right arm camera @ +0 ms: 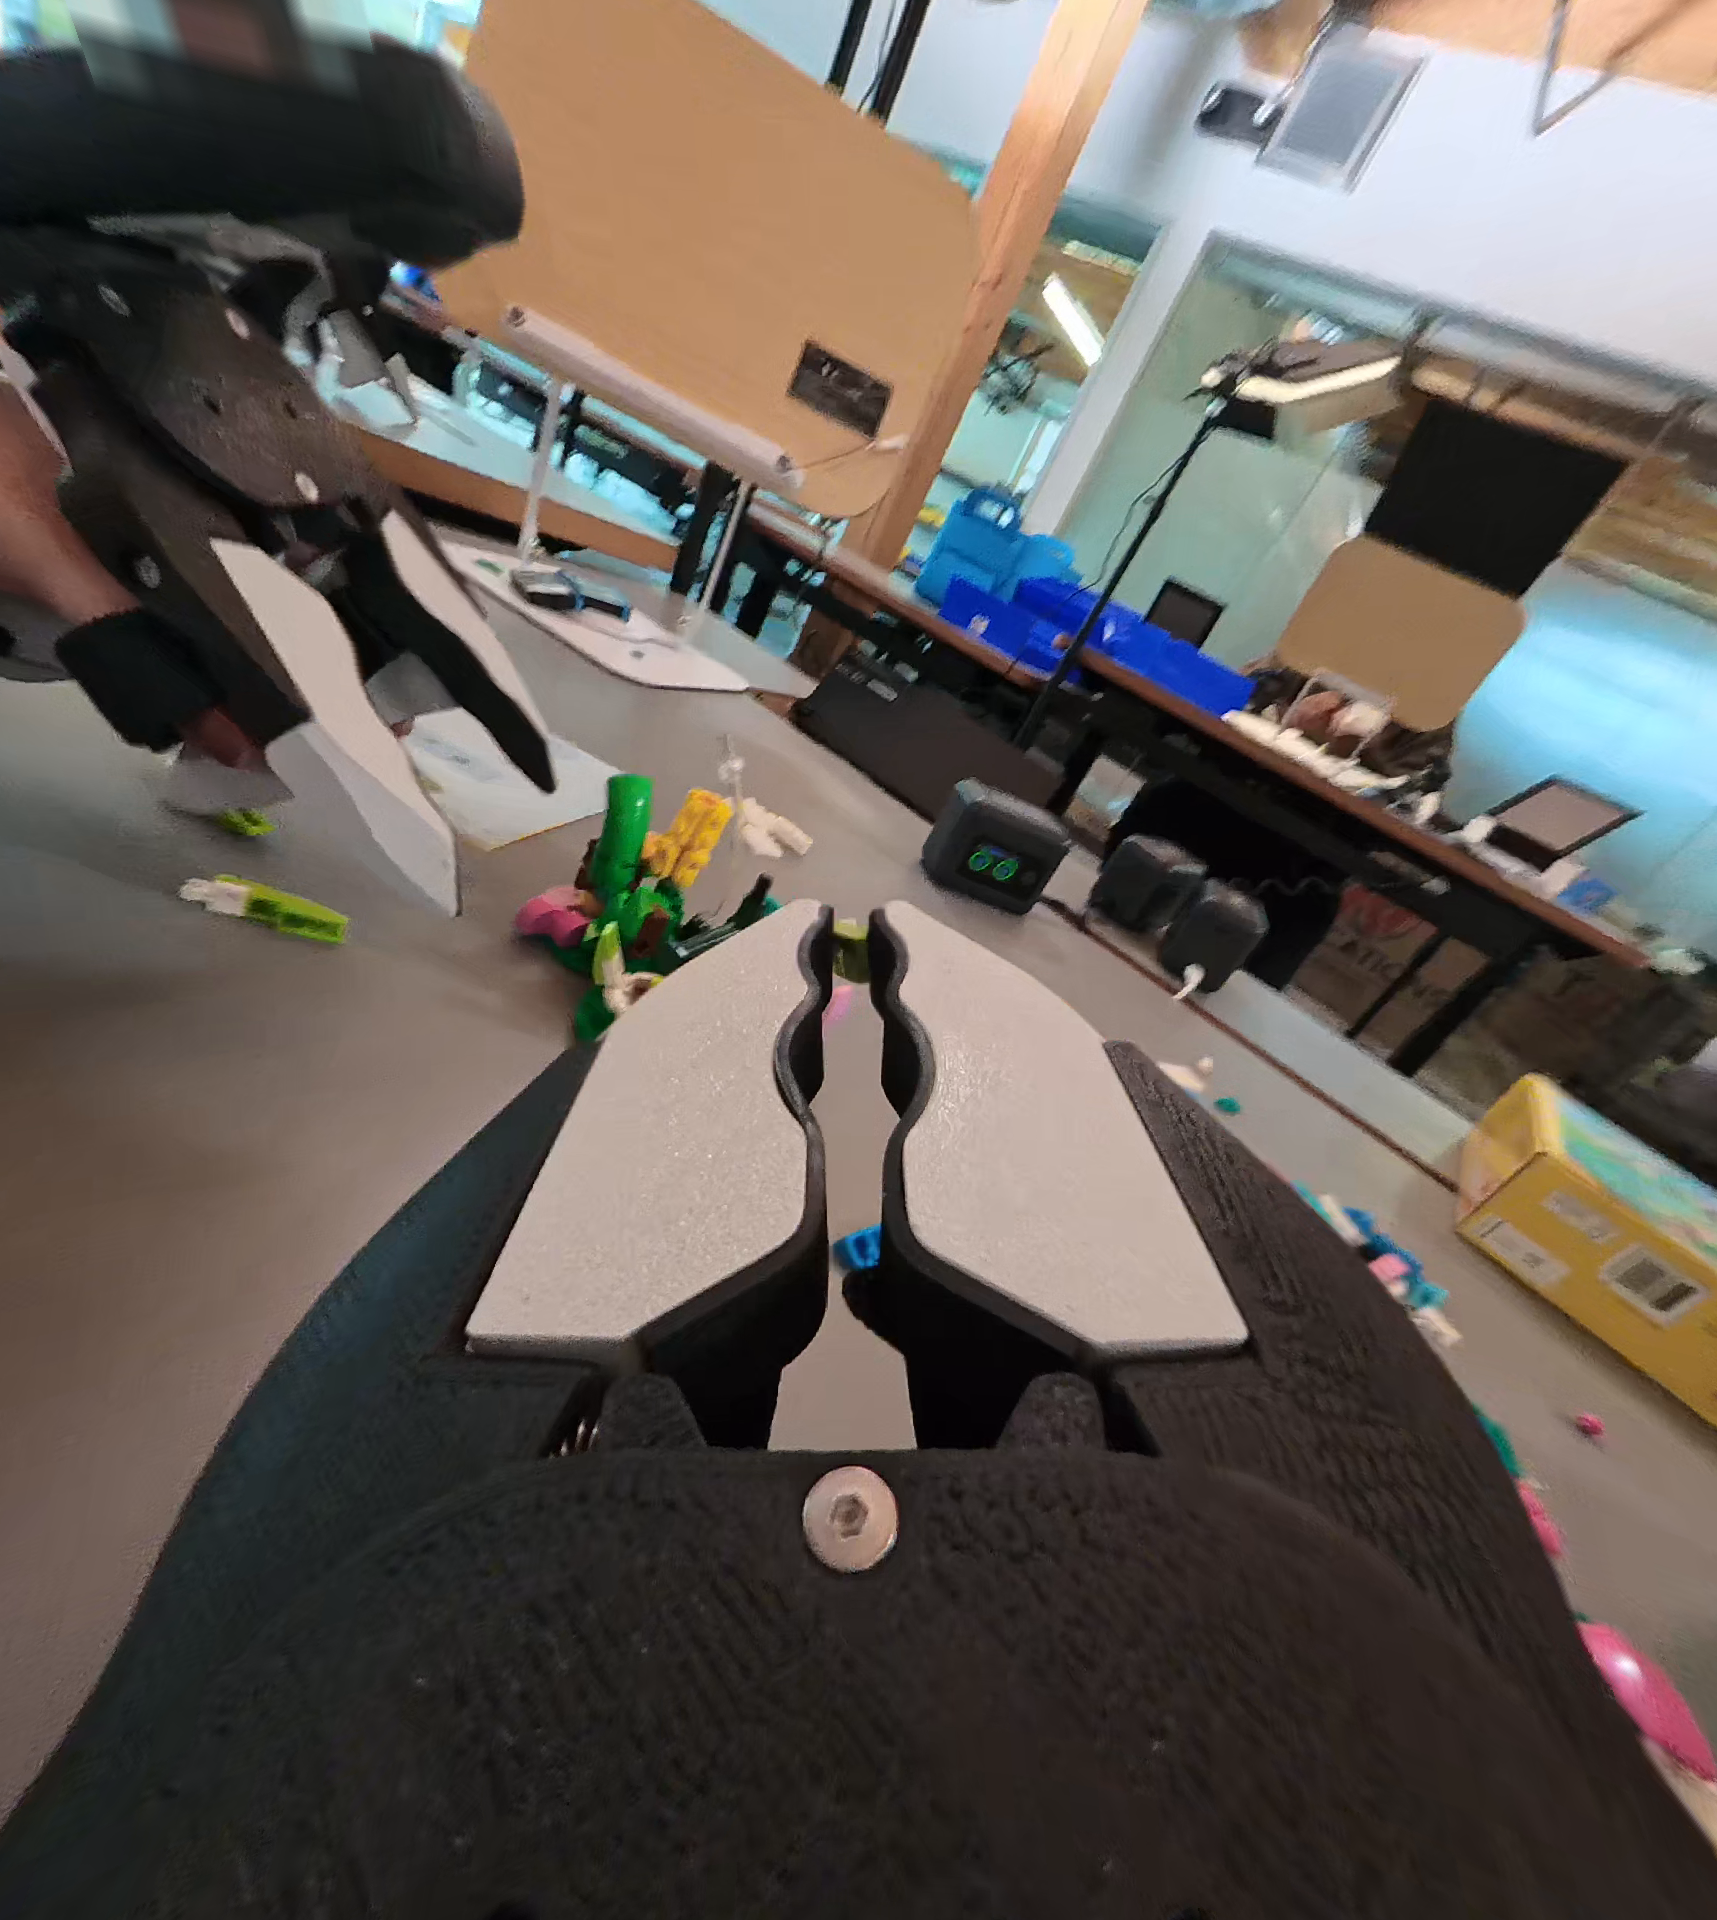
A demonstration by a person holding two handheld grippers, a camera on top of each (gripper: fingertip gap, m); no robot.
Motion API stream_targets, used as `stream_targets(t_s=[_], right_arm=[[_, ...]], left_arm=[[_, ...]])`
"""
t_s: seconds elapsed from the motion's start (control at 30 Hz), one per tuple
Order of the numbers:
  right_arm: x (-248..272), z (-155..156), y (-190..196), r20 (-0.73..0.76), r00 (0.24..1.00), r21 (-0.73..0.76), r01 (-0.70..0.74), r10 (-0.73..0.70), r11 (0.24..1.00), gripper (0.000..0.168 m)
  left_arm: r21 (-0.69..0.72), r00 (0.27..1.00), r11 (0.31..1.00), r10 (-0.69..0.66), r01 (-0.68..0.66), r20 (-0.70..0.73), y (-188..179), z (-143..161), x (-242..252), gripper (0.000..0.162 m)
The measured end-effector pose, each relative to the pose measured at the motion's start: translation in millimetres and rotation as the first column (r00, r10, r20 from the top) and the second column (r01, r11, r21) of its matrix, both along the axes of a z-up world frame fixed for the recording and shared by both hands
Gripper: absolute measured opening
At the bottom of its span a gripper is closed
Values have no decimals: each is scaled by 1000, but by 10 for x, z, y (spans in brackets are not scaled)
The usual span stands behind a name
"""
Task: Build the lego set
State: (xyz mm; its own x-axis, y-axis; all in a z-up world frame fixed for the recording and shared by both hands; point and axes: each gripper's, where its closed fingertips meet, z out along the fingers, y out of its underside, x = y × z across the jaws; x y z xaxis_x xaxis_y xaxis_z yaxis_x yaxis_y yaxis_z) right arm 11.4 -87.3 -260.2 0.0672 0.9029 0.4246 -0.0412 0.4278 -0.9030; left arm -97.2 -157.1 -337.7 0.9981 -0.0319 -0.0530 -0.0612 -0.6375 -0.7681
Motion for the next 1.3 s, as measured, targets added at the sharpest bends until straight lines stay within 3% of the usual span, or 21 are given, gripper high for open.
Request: stream_targets(t_s=[0.03, 0.13, 0.23, 0.33, 0.5, 0.6, 0.83, 1.03, 1.17, 1.3], right_arm=[[17, 31, 12, -32, 999, 21, 16, -16, 1000, 4], [77, 104, 35, -92, 995, 50, 46, -41, 998, 5], [108, 117, 74, -108, 993, 12, 54, -52, 998, 5], [103, 102, 112, -103, 993, -24, 56, -58, 998, 5], [95, 88, 111, -99, 993, -17, 56, -58, 998, 4], [93, 84, 107, -97, 994, -8, 57, -58, 998, 5], [89, 76, 127, -92, 994, -9, 62, -62, 998, 5], [85, 76, 127, -92, 994, -8, 58, -58, 998, 5], [84, 76, 126, -92, 994, -8, 56, -56, 998, 5], [84, 77, 130, -92, 994, -11, 56, -56, 998, 5]], left_arm=[[-9, 1000, 1000, 10, -10, -2, 26, -28, -19, 90], [-23, 999, 999, 27, -27, 21, 111, -79, -30, 97], [22, 999, 1000, -2, 3, -49, 176, 15, -35, 99], [53, 984, 993, -93, 101, -149, 224, 185, -24, 99], [-53, 919, 952, -304, 301, -251, 282, 243, -138, 100], [-83, 889, 909, -417, 409, -191, 325, 189, -111, 94], [-101, 889, 890, -452, 444, -75, 428, 85, -135, 88], [-76, 873, 873, -486, 482, -37, 429, 65, 16, 75], [-57, 865, 866, -500, 497, -39, 415, 101, 137, 51], [-81, 850, 856, -517, 511, -99, 377, 63, 227, 42]])
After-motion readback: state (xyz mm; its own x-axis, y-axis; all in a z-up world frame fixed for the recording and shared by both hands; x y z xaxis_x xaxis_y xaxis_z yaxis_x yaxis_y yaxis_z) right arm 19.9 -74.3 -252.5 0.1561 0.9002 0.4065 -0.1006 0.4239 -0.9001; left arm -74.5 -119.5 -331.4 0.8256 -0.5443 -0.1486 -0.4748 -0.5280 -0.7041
